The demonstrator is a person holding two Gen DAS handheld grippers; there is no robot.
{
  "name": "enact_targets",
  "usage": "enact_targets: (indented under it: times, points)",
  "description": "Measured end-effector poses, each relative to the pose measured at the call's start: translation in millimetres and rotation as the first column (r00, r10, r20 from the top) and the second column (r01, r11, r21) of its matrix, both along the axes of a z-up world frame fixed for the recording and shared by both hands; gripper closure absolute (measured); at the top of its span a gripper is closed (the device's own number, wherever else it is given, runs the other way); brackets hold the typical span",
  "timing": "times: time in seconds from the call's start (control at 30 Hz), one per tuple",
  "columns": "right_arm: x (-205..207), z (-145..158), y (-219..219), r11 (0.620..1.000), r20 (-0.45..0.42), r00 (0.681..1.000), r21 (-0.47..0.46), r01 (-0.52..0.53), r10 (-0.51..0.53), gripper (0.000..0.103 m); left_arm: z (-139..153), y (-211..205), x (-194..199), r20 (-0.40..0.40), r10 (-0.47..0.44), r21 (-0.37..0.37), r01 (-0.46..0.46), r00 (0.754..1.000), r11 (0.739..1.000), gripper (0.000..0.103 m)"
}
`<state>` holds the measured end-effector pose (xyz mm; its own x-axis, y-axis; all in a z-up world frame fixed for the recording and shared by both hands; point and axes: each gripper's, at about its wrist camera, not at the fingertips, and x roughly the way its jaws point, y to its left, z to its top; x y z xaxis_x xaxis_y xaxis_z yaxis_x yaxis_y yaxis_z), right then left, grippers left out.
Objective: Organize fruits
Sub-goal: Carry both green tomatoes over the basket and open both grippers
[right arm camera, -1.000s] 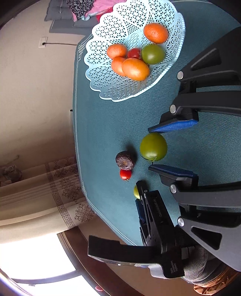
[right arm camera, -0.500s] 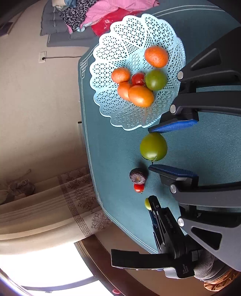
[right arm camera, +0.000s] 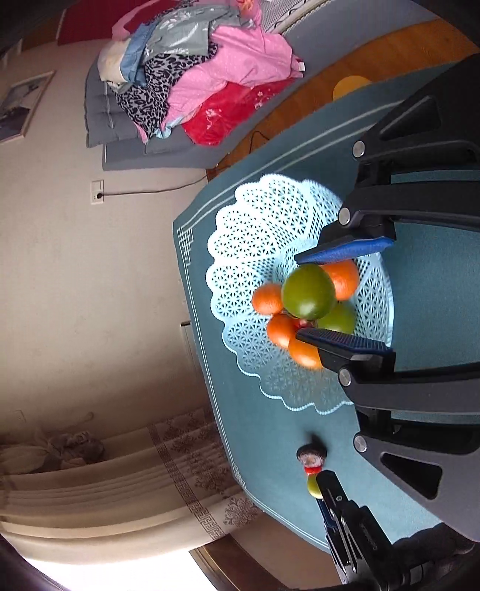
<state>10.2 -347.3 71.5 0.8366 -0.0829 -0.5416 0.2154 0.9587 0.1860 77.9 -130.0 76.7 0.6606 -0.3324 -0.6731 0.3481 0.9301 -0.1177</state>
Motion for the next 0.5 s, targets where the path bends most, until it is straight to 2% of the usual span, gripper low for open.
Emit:
enact_targets:
  times: [0.5]
  points:
    - [-17.3, -6.6, -32.4, 0.997, 0.025, 0.997, 0.039, 0.067, -0.068, 0.067, 9.2, -67.7, -10.8, 0.004, -0.142, -0.009, 0.142, 0.99, 0.99, 0.075]
